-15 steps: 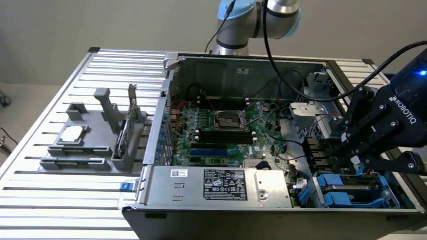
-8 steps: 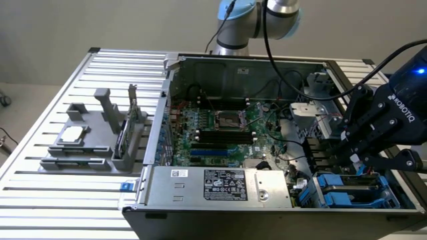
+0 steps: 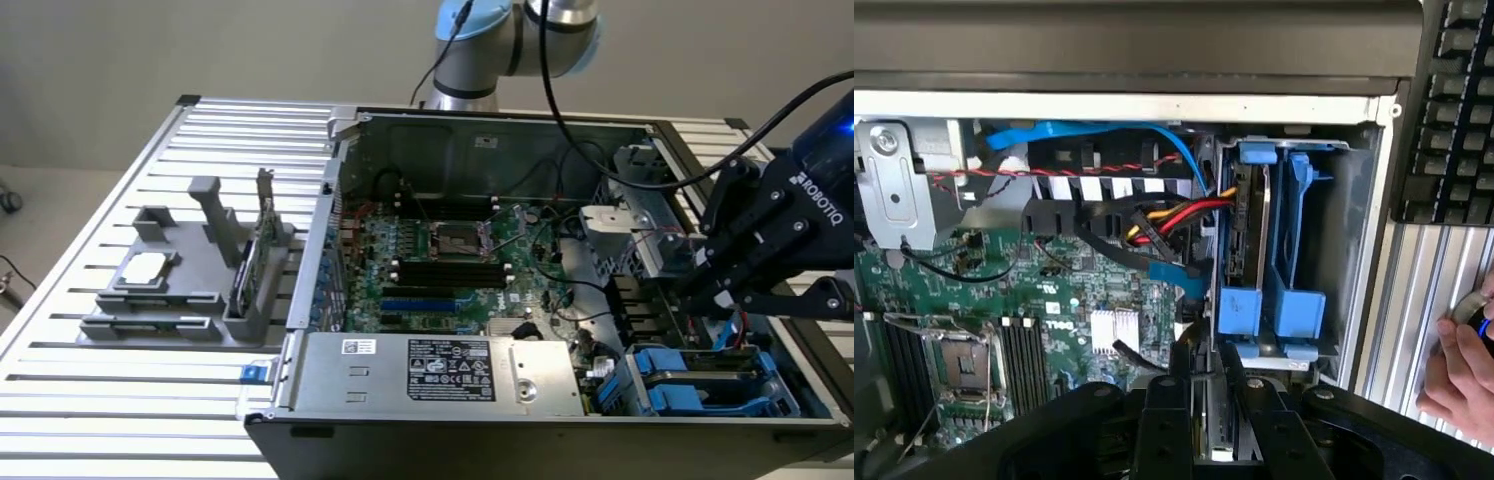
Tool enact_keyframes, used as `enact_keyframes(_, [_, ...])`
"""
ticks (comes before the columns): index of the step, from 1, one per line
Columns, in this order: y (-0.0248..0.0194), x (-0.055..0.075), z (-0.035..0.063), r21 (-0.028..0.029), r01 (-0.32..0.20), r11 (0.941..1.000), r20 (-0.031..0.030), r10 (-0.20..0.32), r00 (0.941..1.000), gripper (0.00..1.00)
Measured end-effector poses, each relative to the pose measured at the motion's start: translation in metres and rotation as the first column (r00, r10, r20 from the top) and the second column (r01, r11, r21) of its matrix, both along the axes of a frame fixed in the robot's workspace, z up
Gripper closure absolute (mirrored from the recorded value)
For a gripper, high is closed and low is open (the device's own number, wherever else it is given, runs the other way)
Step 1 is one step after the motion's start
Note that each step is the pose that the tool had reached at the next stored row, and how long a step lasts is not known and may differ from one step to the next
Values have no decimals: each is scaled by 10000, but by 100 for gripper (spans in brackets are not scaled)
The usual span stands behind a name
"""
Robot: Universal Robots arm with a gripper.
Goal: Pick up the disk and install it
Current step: 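Insert the second disk wire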
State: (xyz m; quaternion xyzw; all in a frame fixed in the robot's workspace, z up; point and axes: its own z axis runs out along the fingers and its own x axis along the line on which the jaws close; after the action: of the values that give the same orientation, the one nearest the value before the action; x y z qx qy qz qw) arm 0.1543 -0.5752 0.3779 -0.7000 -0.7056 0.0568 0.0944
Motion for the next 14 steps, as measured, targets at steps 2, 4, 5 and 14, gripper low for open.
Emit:
enact_keyframes(2, [37,15,-1,1,0,10000,-1,0,10000,75])
enact_keyframes(4, [66,32,-1,0,0,10000,0,0,10000,75])
enact_keyframes(5, [71,43,-1,0,0,10000,0,0,10000,75])
enact_keyframes(14, [73,70,-2,-69,1,10000,128,0,9999,75])
